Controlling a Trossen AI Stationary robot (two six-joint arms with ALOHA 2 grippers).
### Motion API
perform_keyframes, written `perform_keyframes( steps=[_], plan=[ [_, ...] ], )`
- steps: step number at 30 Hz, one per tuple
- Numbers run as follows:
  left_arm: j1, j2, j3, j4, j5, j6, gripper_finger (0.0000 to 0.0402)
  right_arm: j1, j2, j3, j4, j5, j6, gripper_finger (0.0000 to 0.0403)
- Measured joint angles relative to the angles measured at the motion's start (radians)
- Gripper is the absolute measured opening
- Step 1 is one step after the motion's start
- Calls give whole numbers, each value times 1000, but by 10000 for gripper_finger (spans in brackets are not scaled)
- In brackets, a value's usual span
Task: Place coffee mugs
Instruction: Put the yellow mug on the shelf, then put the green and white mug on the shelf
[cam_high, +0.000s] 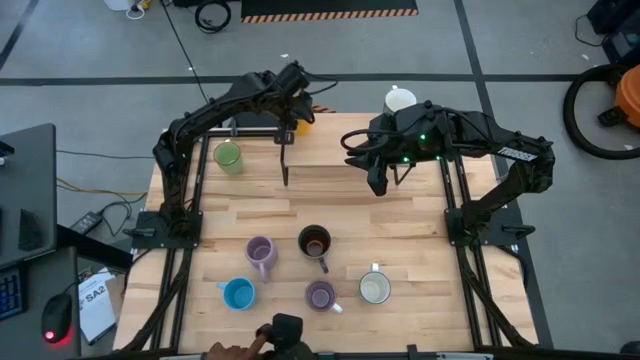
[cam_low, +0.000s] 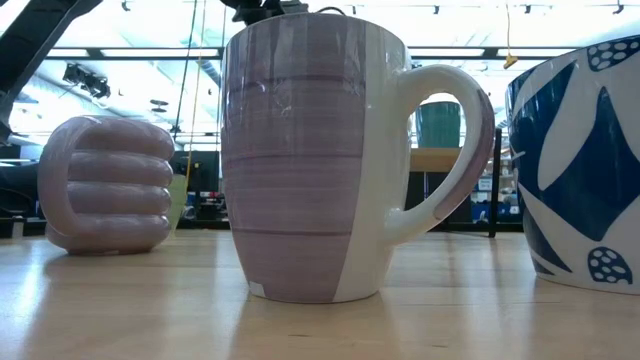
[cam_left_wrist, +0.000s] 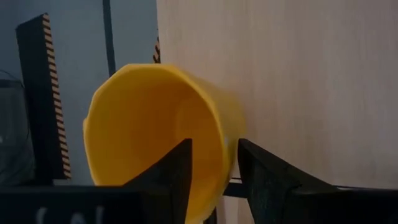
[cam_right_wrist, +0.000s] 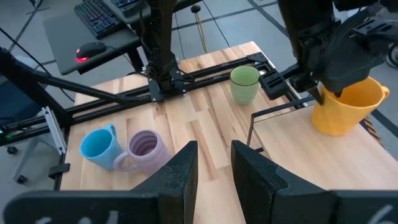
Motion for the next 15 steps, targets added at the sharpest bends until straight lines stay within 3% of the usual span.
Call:
perform_keyframes(
  steps=[15],
  plan=[
    [-48,-24,1,31,-108,-53,133,0,0,0,0,-70,-22,102]
  ],
)
